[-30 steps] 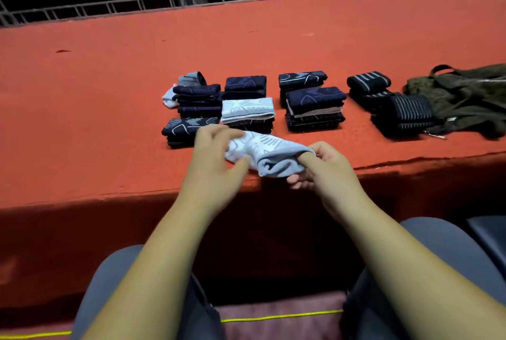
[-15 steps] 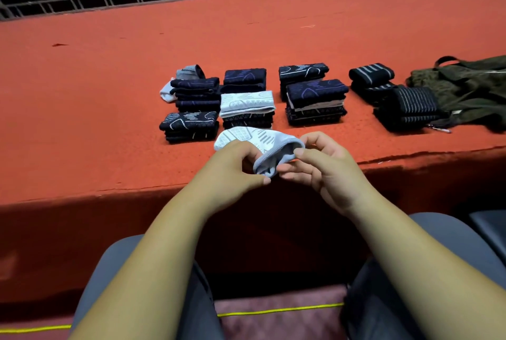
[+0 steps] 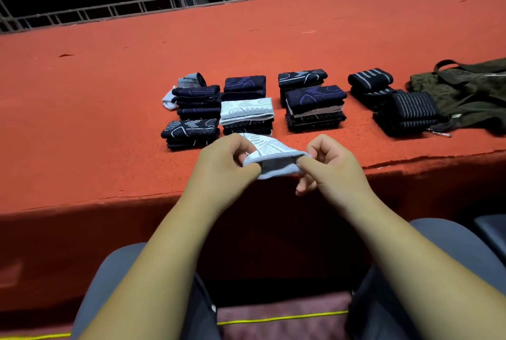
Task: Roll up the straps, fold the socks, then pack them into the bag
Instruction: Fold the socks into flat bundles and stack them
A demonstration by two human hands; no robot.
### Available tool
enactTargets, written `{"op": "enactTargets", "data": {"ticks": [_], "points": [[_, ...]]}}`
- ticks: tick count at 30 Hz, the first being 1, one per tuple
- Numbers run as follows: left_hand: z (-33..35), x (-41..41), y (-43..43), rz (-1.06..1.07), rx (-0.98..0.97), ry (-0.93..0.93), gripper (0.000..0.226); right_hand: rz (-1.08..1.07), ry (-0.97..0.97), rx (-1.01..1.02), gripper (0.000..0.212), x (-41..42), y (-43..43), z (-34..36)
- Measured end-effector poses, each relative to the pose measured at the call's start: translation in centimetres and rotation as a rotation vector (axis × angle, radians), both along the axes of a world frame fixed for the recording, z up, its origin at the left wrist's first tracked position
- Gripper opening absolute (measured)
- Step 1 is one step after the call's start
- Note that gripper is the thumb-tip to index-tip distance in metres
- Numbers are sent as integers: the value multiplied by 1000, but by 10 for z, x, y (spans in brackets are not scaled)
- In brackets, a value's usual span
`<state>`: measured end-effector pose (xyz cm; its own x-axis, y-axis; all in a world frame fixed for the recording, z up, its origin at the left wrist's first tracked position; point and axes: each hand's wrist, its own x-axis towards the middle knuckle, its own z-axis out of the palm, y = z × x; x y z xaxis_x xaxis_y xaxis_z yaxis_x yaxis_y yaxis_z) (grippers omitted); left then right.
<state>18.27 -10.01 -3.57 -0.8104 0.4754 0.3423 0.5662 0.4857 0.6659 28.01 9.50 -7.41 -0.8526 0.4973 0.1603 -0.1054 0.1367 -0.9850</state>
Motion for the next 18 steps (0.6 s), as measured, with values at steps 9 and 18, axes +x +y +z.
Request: {"op": "enactTargets", "data": {"ticks": [9,18], "points": [[14,18,2,-106,165,90,24,-138,36,93,19,2,-4,6],[-3,7,2,-168,146,96,57,97,79,-472,25,5,-1,17]]}}
